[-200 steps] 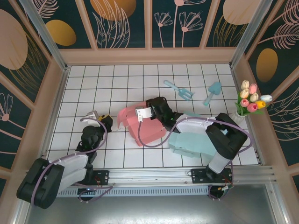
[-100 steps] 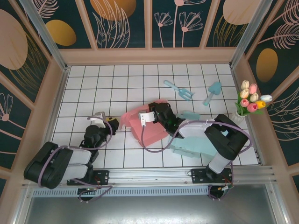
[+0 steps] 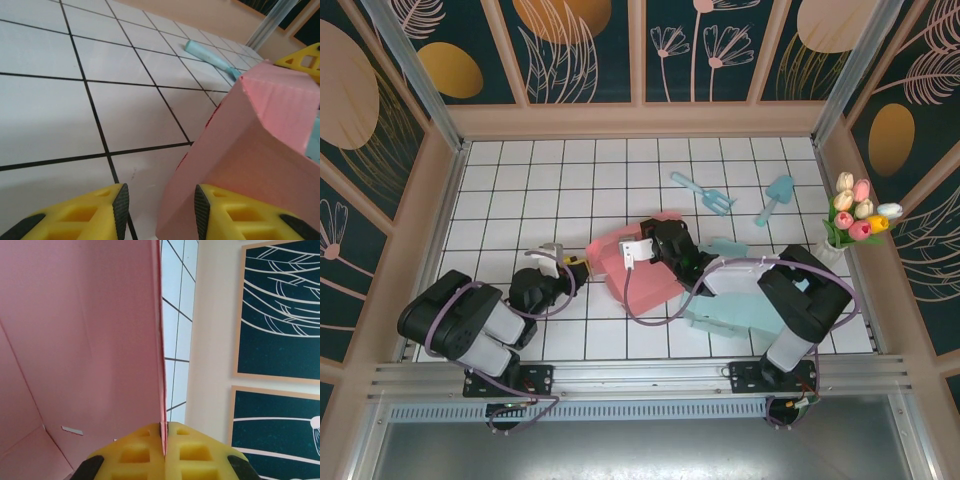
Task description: Fold the paper box
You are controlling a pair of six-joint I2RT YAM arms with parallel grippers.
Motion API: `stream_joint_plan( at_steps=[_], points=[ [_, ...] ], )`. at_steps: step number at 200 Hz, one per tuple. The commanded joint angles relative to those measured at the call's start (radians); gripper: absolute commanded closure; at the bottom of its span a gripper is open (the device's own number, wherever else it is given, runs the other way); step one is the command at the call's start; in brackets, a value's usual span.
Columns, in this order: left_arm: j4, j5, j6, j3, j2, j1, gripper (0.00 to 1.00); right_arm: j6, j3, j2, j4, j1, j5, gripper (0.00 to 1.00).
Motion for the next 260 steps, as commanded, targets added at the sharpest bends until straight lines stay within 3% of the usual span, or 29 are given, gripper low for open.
stream_joint_plan(
  at_steps=[1,138,260],
  points=[
    [0.069,0.035,0.023,0.003,-0.006,-0.009,0.58,0.021,-0.03,0.004,-0.001,-0.007,0.01,1.0],
    [0.291,0.1,0.027,-0.001,0.169,-0.045,0.54,0.033,-0.075,0.019,0.038,0.006,0.053,1.0],
    [0.232,0.127,0.052,0.092,0.218,-0.047,0.54,0.046,-0.062,0.032,0.01,0.01,0.033,1.0]
  ],
)
